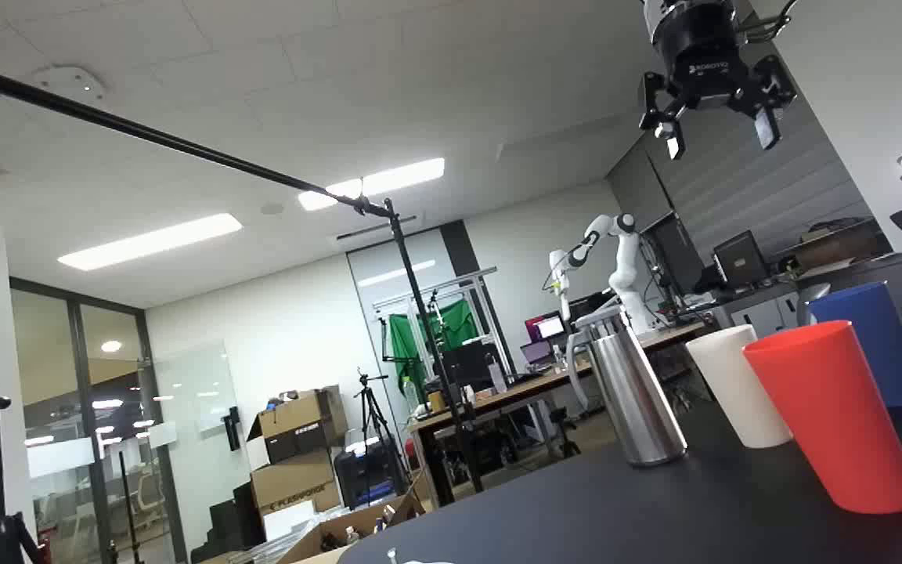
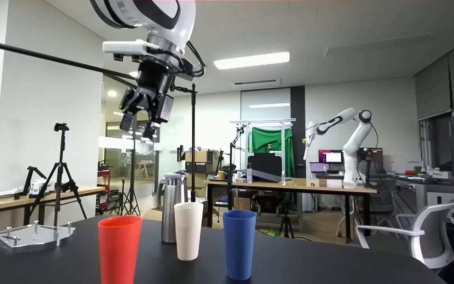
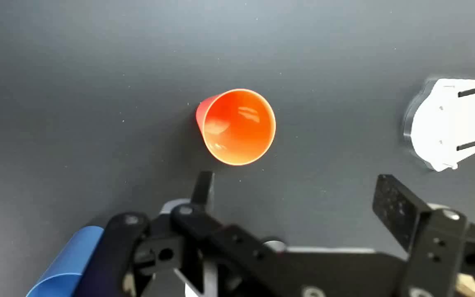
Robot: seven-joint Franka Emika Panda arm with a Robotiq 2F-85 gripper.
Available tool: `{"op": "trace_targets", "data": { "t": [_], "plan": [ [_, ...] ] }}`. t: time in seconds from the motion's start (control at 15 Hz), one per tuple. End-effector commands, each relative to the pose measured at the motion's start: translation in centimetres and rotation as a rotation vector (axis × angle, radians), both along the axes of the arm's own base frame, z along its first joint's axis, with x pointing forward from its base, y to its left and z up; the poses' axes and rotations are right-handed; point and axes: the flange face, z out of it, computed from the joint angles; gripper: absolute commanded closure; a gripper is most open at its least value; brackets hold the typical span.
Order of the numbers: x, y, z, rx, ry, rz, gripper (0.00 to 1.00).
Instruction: Stack up the cups
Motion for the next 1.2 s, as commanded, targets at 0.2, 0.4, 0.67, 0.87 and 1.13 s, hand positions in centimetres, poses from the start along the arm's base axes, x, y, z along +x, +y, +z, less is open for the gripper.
{"op": "trace_targets", "data": {
  "t": [0.2,0.4,0.67,0.87,1.13],
  "plan": [
    [0.0,0.0,0.0,0.000,-0.001,-0.001,0.00],
    [0.0,0.0,0.0,0.000,-0.001,-0.001,0.00],
    [0.0,0.0,0.0,0.000,-0.001,-0.001,0.00],
    [0.7,0.4,0.3,-0.019,-0.007,0.009,0.00],
    [2.2,3.3,0.3,-0.063,-0.045,0.068,0.00]
  ]
}}
